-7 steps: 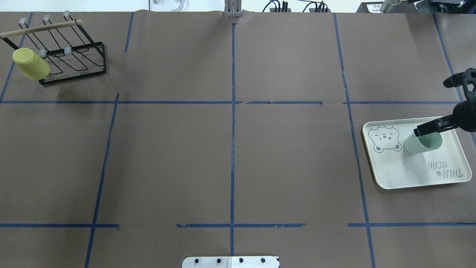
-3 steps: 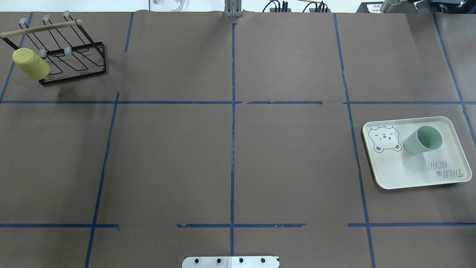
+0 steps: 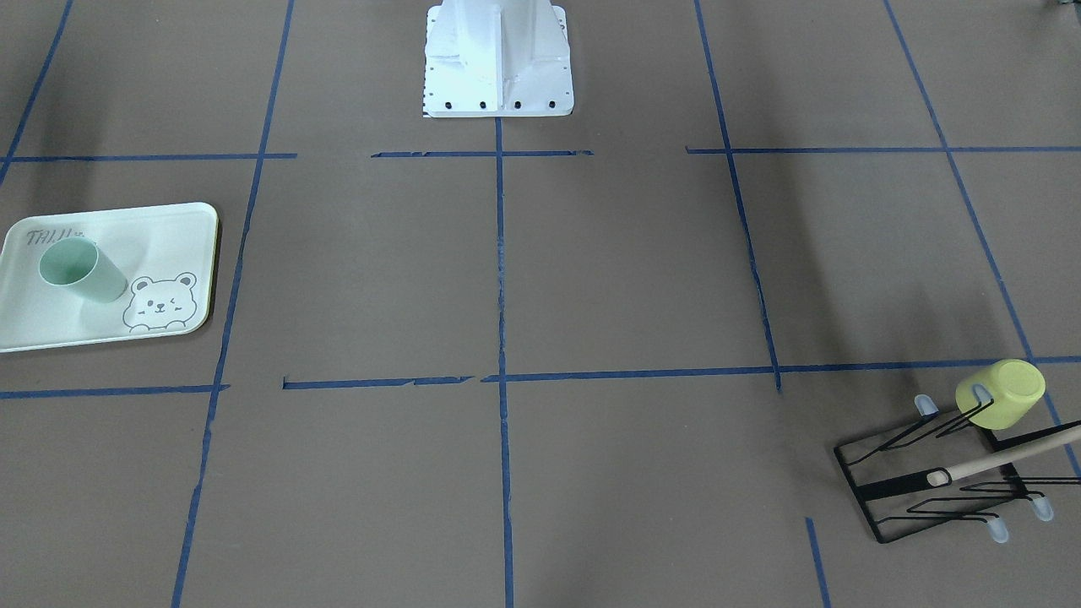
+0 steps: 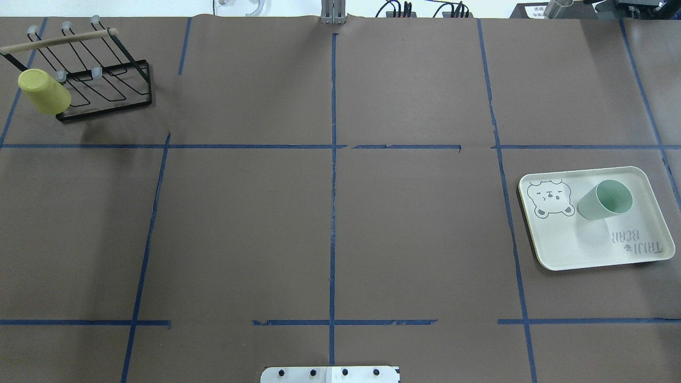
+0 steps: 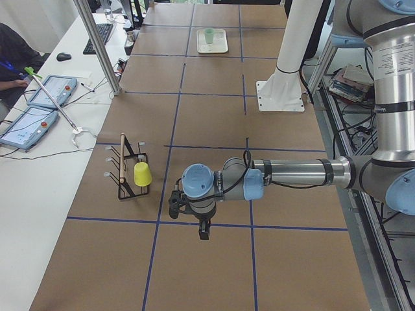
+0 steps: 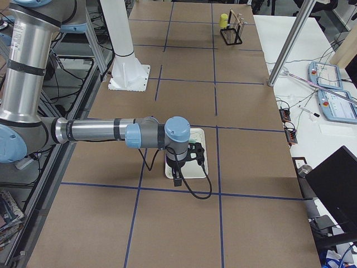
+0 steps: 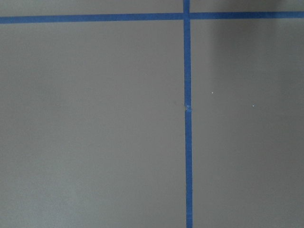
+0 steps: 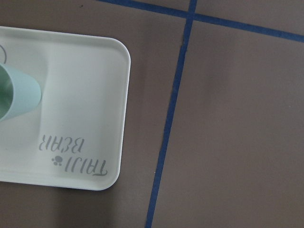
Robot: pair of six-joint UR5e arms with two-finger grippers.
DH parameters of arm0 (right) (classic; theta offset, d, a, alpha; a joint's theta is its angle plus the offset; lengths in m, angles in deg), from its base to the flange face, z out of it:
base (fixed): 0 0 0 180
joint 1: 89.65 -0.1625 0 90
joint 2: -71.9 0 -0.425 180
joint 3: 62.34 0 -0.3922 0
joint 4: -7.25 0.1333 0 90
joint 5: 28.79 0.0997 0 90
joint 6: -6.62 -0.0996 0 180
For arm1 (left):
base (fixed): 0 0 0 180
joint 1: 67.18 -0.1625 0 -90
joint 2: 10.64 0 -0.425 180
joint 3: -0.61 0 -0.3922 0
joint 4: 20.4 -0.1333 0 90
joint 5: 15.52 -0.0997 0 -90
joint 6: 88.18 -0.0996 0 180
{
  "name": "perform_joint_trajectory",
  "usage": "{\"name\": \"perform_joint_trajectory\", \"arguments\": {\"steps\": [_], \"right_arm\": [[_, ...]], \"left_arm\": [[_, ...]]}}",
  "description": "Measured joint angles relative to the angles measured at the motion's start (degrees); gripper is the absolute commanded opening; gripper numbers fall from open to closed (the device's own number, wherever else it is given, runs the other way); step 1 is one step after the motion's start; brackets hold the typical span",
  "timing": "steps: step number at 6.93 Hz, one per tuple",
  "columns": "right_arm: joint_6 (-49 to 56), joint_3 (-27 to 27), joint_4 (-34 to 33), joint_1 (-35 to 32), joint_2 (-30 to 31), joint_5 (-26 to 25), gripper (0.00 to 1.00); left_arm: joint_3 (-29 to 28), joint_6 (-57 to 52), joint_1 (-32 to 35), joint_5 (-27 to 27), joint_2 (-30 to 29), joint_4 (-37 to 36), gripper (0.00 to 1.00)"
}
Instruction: Left arm grabs green cup and hands to right arm on tray
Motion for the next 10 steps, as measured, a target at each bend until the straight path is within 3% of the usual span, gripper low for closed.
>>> {"name": "perform_joint_trajectory", "arguments": {"steps": [10], "right_arm": [[0.25, -2.83, 0.69, -0.21, 0.4, 2.94, 1.0]], "left_arm": [[1.1, -0.16, -0.01, -0.13, 2.03, 0.64, 1.0]]}}
